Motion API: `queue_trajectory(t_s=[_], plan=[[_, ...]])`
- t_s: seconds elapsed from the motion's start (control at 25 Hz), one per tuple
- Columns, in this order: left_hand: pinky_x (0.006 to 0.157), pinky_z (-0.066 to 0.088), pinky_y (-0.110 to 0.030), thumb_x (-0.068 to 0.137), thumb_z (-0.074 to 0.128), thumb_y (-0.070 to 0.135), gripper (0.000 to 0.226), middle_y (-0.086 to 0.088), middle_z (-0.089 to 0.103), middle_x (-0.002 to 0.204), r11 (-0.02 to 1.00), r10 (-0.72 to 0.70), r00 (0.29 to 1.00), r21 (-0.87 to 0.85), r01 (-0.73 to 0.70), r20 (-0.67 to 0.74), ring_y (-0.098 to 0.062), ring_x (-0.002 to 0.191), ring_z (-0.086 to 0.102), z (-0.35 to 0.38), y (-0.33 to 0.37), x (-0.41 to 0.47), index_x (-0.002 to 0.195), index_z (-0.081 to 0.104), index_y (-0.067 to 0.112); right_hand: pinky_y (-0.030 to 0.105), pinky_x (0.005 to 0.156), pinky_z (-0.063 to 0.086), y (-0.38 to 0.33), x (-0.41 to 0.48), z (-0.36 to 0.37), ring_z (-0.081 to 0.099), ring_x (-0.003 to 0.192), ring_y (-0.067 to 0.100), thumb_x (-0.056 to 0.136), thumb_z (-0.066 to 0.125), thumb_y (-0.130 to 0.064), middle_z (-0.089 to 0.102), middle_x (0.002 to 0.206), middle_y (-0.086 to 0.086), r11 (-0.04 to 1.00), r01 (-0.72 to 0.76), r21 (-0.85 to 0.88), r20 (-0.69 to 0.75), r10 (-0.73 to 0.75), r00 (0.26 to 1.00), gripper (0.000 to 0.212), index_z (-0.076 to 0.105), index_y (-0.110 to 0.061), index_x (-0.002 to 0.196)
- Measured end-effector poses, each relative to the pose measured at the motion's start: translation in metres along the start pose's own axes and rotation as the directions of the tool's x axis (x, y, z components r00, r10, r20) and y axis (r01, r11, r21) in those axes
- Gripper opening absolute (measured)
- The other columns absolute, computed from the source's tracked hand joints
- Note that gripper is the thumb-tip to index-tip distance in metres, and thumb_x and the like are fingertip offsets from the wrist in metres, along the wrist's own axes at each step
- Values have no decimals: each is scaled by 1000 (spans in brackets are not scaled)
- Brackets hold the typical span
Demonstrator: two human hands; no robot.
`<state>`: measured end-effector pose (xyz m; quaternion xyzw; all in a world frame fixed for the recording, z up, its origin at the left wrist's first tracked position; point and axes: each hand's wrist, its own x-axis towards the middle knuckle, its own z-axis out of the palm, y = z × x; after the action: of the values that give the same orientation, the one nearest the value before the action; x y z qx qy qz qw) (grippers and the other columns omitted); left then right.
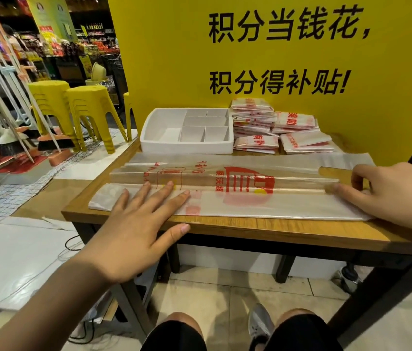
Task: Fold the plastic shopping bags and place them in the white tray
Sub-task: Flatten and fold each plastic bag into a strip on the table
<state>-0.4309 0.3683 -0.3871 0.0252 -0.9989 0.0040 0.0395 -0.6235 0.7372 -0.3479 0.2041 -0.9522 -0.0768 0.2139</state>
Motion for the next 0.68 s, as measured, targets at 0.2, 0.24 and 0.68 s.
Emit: queue_trajectory(t_s=[0.2,0.24,0.68], plan=[[124,-6,-47,89,1,76,73,15,-3,166,999,40,994,-22,-43,-101,-7,152,-10,7,-1,1,156,8,47,36,52,54,20,3,12,54,48,20,76,25,-84,53,51,-3,984,-132,-123,32,137,990,64,50,-26,68],[124,-4,-47,92,4,75,74,14,1,166,997,66,991,-20,-69,-119,-6,153,-6,9,1,2,157,13,42,39,61,54,11,-2,6,59,58,24,81,41,-72,59,63,0,983,-138,-122,3,139,990,50,56,-24,78],[110,24,-27,99,31,52,53,16,43,152,979,199,951,6,-203,-237,-8,139,39,13,-3,1,150,36,41,38,103,44,-99,-66,2,50,135,20,95,32,-61,49,149,-6,891,385,242,-74,-379,922,62,45,-31,148]])
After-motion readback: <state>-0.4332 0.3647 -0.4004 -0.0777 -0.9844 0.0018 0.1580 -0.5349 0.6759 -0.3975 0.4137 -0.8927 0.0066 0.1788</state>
